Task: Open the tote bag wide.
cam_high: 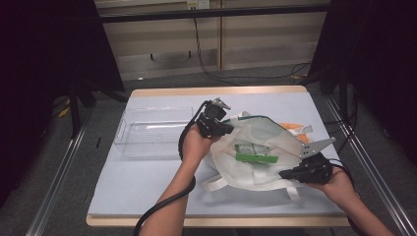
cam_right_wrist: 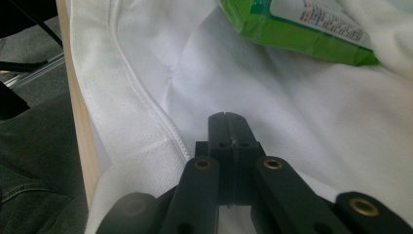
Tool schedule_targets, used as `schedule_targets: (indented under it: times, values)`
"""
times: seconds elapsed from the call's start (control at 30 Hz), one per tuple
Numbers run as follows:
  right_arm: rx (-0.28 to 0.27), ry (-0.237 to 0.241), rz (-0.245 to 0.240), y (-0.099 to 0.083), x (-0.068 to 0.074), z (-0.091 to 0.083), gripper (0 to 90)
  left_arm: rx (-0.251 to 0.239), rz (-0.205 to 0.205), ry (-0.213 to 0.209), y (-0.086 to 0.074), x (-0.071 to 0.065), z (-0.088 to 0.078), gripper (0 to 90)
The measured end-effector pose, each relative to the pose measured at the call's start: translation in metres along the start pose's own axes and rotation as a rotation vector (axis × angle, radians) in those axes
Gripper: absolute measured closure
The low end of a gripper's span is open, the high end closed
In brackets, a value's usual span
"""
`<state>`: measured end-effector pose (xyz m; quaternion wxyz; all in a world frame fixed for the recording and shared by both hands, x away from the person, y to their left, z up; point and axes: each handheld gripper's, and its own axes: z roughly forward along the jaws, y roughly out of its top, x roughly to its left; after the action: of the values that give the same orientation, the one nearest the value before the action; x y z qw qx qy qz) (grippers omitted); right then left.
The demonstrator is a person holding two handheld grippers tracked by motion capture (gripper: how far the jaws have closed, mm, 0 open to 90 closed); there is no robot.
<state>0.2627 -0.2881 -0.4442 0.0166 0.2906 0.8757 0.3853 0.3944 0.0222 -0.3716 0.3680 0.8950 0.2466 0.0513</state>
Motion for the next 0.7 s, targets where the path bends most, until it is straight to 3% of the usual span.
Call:
schedule_targets:
  times: [0.7]
  values:
    - [0.018,0.008,0.006,-0.008,-0.001,0.004,90.0,-0.014,-0.093,0.054,-0.006,0.015,0.009,90.0]
